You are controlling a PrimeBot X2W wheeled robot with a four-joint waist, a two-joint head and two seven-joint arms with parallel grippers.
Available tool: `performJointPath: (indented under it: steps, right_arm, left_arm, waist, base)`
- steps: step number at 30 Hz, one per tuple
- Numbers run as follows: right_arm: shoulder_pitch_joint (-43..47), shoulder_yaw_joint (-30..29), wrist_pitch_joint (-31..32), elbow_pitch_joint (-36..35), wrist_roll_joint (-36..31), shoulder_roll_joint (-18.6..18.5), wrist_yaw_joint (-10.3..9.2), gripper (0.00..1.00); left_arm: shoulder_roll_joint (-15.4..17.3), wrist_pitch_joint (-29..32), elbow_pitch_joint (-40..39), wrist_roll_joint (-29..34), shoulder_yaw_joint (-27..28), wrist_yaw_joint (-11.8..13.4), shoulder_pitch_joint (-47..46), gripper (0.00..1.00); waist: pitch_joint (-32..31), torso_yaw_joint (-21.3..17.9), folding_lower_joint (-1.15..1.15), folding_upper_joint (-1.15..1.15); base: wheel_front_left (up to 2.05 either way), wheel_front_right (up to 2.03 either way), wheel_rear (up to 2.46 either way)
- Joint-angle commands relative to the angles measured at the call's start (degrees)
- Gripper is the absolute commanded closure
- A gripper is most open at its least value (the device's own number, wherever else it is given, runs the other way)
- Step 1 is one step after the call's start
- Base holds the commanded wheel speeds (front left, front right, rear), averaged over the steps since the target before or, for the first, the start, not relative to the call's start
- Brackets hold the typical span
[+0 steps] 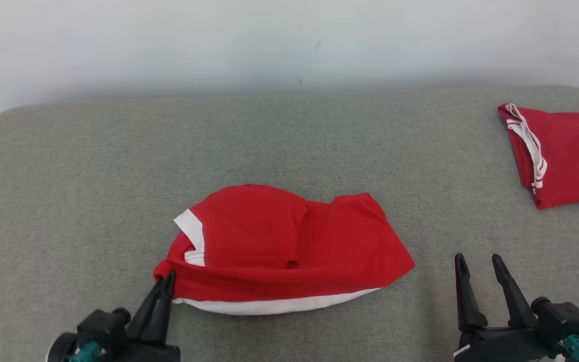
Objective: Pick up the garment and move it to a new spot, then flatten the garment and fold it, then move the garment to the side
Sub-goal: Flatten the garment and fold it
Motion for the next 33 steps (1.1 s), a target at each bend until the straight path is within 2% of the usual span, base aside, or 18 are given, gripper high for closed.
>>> performJointPath:
  steps: [1,7,15,16,17,18,24,33]
  right_arm:
    - [-0.43,-0.02,0.06,-0.09,-0.35,-0.29,-0.16,0.00]
    - [-1.18,-0.29,0.29,0.11,-0.52,-0.60,-0.16,0.00]
    - [-1.53,-0.63,-0.04,1.52,-0.56,-0.78,-0.16,0.00]
    - [-1.39,-0.88,-0.10,1.71,-0.59,-0.76,-0.16,0.00]
    - [-1.21,-0.99,-0.18,1.83,-0.59,-0.74,-0.16,0.00]
    - [-1.01,-0.99,-0.20,1.90,-0.55,-0.70,-0.16,0.00]
    - [-0.14,-0.87,-0.46,2.41,-0.11,-0.43,-0.16,0.00]
    - [0.92,-0.70,-0.72,2.87,0.21,0.01,-0.16,0.00]
  left_arm:
    - [0.28,-0.32,0.59,-0.07,0.25,-0.23,-0.99,1.00]
    - [0.13,-0.81,8.43,0.28,2.39,-1.92,-7.07,1.00]
    - [-1.79,-0.87,15.43,2.75,5.62,-3.67,-10.61,1.00]
    - [-2.23,-0.87,15.49,3.21,6.13,-3.89,-10.54,0.79]
    - [-2.61,-0.87,15.42,3.71,6.56,-3.88,-10.22,0.67]
    - [-2.96,-0.87,15.23,4.12,7.03,-4.10,-9.73,0.00]
    - [-6.13,-0.89,11.55,5.99,8.95,-4.83,-5.59,0.00]
    - [-9.54,-0.89,6.47,8.23,8.06,-5.22,2.24,0.00]
  waist:
    - [0.85,-1.04,0.00,0.00]
    - [2.23,-3.12,0.00,0.00]
    - [1.82,-3.43,0.00,0.00]
    - [1.52,-3.14,0.00,0.00]
    - [1.30,-2.82,0.00,0.00]
    - [1.03,-2.46,0.00,0.00]
    - [-0.82,0.51,0.00,0.00]
    - [-2.34,4.19,0.00,0.00]
  base:
    - [0.00,0.00,0.00]
    - [0.00,0.00,0.00]
    - [0.00,0.00,0.00]
    - [0.00,0.00,0.00]
    - [0.00,0.00,0.00]
    - [0.00,0.00,0.00]
    - [0.00,0.00,0.00]
    - [0.00,0.00,0.00]
